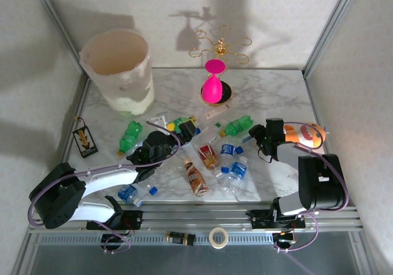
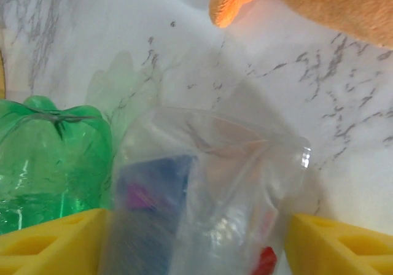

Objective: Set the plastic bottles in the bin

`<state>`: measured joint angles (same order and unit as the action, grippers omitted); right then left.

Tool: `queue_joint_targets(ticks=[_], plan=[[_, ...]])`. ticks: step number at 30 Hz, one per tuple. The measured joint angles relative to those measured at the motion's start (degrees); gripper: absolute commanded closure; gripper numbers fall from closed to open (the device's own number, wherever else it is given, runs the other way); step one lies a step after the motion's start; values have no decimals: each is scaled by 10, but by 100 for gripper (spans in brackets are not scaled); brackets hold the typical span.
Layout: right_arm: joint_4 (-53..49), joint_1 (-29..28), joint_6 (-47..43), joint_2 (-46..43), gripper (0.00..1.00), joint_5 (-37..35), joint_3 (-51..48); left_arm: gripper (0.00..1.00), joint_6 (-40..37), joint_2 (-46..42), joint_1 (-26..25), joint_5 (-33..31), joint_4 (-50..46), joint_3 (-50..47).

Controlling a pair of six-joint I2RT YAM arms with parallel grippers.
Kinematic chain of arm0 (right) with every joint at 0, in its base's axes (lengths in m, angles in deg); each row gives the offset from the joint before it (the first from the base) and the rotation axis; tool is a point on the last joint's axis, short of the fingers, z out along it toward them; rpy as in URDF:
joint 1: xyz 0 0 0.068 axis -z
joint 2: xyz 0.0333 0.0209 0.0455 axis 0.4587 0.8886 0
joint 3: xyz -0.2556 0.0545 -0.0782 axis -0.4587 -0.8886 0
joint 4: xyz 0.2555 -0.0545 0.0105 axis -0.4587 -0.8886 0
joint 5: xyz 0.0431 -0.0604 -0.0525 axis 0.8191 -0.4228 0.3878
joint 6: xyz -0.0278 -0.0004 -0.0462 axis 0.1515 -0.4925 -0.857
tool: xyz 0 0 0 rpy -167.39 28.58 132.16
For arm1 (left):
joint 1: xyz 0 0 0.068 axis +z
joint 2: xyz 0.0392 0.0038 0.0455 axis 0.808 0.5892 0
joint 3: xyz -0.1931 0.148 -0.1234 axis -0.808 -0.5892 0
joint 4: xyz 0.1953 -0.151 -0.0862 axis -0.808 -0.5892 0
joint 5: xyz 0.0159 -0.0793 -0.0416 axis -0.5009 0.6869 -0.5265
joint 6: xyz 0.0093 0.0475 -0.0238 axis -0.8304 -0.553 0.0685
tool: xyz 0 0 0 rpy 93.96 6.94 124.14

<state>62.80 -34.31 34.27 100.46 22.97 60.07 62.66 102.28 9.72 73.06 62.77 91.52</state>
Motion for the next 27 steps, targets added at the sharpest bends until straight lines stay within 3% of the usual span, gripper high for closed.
queue_joint_targets(ticks=[7, 10, 16, 21, 27], plan=[[16, 0, -2, 2, 43, 2, -1, 0, 0, -7, 0, -10, -11, -5], [16, 0, -5, -6, 44, 4, -1, 0, -2, -11, 0, -10, -14, -5], [7, 0, -25, -94, 51, 16, -1, 0, -23, -17, 0, 2, -34, 7], [7, -8, -53, -169, 52, 45, 6, 0, -55, -16, 0, 56, -47, 48], [5, -58, -75, -191, 52, 80, 48, 1, -76, 9, 0, 163, -32, 92]])
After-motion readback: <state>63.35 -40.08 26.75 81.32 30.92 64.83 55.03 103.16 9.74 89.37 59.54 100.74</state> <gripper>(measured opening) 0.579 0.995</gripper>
